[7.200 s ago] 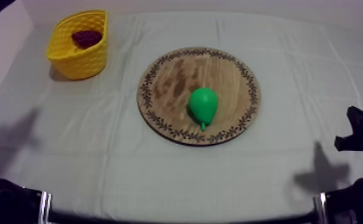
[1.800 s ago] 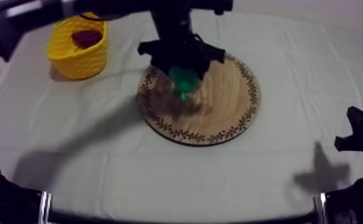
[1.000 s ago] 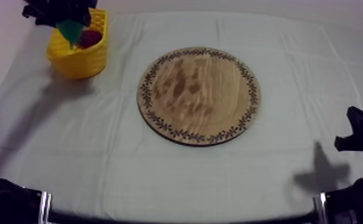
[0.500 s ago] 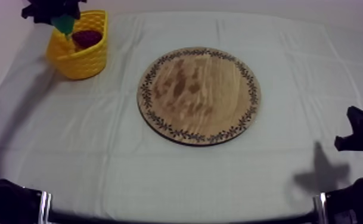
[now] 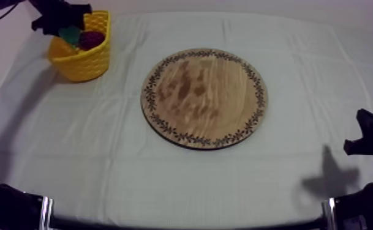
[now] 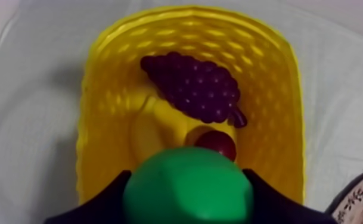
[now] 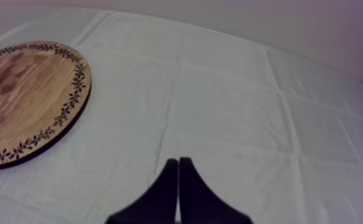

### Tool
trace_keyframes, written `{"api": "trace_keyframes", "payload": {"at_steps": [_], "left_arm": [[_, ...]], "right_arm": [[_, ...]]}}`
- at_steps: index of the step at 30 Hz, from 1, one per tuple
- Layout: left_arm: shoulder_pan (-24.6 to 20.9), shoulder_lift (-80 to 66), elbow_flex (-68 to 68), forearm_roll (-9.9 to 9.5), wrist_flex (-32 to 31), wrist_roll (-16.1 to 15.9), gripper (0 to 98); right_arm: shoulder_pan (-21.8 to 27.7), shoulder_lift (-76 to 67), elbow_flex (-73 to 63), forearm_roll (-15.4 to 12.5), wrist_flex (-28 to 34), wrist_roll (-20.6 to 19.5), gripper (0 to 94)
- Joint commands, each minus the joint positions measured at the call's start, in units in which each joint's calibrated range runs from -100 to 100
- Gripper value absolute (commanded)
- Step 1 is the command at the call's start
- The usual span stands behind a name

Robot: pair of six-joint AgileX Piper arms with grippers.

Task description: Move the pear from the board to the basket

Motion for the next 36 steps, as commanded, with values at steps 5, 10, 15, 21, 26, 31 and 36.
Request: {"api": "trace_keyframes", "payload": {"at_steps": [5,10,15,21,26,31,36], "left_arm": [[-0.4,1.9,-1.9,0.1,-1.9,0.1,67.3],[-0.6,2.3,-2.3,-0.28,-2.9,0.7,89.7],[-0.4,2.0,-2.2,-0.99,-3.6,1.4,95.0],[-0.8,-1.5,-1.0,-1.06,-4.9,1.4,88.2],[-2.1,-10.6,3.9,-0.86,-10.6,0.7,69.0],[-2.7,-22.8,12.0,-1.38,-14.4,0.2,54.5],[-1.8,-36.6,23.0,-3.73,-17.5,1.7,37.1]], "right_arm": [[0.0,0.0,0.1,0.0,0.0,0.0,0.5],[-0.1,0.0,0.1,0.0,0.0,0.0,0.5],[-0.1,0.0,0.1,0.0,0.0,0.0,0.5],[-0.1,0.0,0.1,0.0,0.0,0.0,0.5],[-0.1,0.0,0.1,0.0,0.0,0.0,0.5],[-0.1,0.0,0.1,0.0,0.0,0.0,0.5],[-0.1,0.0,0.1,0.0,0.0,0.0,0.5]]}}
